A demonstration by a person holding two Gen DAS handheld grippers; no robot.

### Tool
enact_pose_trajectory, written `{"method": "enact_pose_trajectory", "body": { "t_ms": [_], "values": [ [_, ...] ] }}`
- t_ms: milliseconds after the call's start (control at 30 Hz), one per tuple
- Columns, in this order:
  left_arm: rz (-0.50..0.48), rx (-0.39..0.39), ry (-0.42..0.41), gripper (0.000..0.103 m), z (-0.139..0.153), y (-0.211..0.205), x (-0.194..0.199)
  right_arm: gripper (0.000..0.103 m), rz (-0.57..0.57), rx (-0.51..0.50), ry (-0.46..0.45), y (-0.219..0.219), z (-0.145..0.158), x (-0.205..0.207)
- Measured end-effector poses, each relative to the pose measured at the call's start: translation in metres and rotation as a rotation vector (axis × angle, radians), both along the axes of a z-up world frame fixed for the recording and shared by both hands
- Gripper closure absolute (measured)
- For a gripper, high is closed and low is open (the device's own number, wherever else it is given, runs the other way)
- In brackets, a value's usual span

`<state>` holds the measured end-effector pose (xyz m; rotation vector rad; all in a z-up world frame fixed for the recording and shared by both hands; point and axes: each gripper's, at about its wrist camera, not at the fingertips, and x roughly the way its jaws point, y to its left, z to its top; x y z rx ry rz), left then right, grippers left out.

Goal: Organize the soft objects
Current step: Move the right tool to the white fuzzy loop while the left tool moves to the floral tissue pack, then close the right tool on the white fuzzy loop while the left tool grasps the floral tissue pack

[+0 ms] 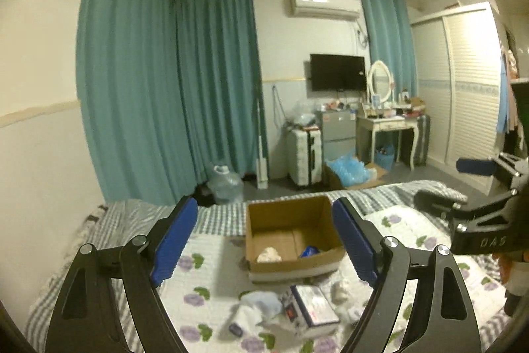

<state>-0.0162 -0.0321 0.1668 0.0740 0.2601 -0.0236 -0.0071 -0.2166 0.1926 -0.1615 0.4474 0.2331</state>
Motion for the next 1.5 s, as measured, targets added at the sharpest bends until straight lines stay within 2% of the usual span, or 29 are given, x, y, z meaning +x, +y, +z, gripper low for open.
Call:
{"method": "enact_pose_trajectory", "body": {
  "t_ms": [100, 200, 467, 500, 667, 800, 900, 933, 967, 1000, 1233, 1367, 1500],
  "values": [
    [0.014, -0.011, 0.036, 0.018, -0.021, 0.001, -0.010, 0.002, 0.021, -0.013, 0.044, 0.001, -0.029, -0.009],
    [-0.002, -0.011, 0.090, 0.018, -0.049, -0.003, -0.012, 0.002, 0.040, -0.016, 0.125, 0.004, -0.071, -0.003],
    [0.021, 0.010, 0.325, 0.018, -0.148, -0.019, 0.025, 0.002, 0.018, -0.086, 0.304, 0.000, -0.194, 0.039],
    [0.024, 0.013, 0.351, 0.018, -0.159, -0.021, 0.028, 0.002, 0.019, -0.086, 0.348, -0.001, -0.211, 0.043],
    [0.018, 0.006, 0.447, 0.018, -0.205, -0.029, 0.046, 0.006, 0.044, -0.127, 0.468, 0.007, -0.256, 0.056],
    [-0.003, -0.001, 0.493, 0.018, -0.225, -0.034, 0.056, 0.009, 0.065, -0.134, 0.519, 0.011, -0.271, 0.067],
    [-0.012, -0.013, 0.526, 0.018, -0.237, -0.035, 0.067, 0.023, 0.064, -0.116, 0.577, 0.010, -0.282, 0.079],
    [-0.012, -0.018, 0.538, 0.018, -0.239, -0.036, 0.071, 0.038, 0.065, -0.109, 0.604, 0.010, -0.286, 0.083],
    [-0.017, -0.025, 0.548, 0.018, -0.242, -0.035, 0.075, 0.061, 0.065, -0.107, 0.628, 0.009, -0.291, 0.085],
    [-0.023, -0.035, 0.559, 0.018, -0.245, -0.035, 0.078, 0.064, 0.068, -0.101, 0.644, 0.007, -0.294, 0.086],
    [-0.057, -0.086, 0.581, 0.018, -0.258, -0.035, 0.096, 0.065, 0.011, -0.061, 0.518, -0.011, -0.267, 0.076],
    [-0.081, -0.177, 0.624, 0.018, -0.268, -0.029, 0.112, 0.065, -0.006, -0.054, 0.520, -0.016, -0.266, 0.078],
    [-0.101, -0.184, 0.671, 0.021, -0.279, -0.035, 0.127, 0.065, -0.002, -0.064, 0.515, -0.014, -0.266, 0.078]
  ]
}}
